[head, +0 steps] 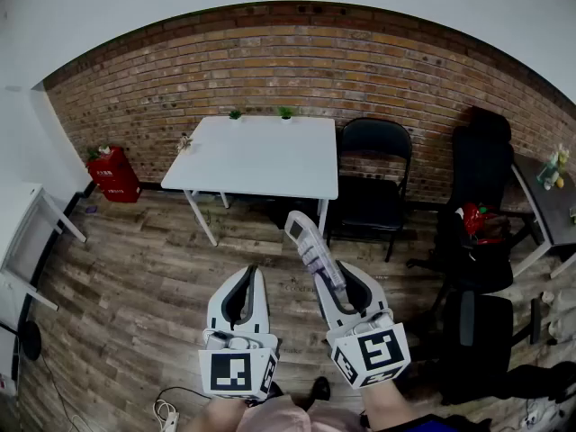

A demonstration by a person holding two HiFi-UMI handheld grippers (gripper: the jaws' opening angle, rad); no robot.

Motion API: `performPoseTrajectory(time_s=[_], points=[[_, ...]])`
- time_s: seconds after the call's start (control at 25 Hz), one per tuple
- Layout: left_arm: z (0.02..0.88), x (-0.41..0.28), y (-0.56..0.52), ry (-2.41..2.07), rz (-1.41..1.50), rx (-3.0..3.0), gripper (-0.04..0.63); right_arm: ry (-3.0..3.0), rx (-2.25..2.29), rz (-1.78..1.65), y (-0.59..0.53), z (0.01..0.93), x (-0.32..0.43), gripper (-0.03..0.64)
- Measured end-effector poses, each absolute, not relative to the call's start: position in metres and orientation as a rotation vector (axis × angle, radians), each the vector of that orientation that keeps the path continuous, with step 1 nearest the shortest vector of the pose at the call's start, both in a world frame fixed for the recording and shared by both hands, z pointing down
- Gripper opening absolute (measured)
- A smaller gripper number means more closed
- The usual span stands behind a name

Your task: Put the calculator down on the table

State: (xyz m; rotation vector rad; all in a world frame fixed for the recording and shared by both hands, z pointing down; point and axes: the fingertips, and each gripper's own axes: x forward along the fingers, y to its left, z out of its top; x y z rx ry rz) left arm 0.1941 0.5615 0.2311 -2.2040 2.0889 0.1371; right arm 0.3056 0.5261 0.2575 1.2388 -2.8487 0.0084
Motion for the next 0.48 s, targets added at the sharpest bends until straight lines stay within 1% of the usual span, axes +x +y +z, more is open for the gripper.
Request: performPoseTrajectory(time_s=[0.32,0.48], points=[[0.2329,0.195,0.5584,2.083,0.132,-2.206,0.011,-2.865,1.239,0.021,0.5249,0.2579,0.3056,0.127],[0.234,0.1977,0.5565,2.078,0.126,-2.211,0.01,-2.92,1.245,0.1,0.5232,0.2564,0.3097,0.127]])
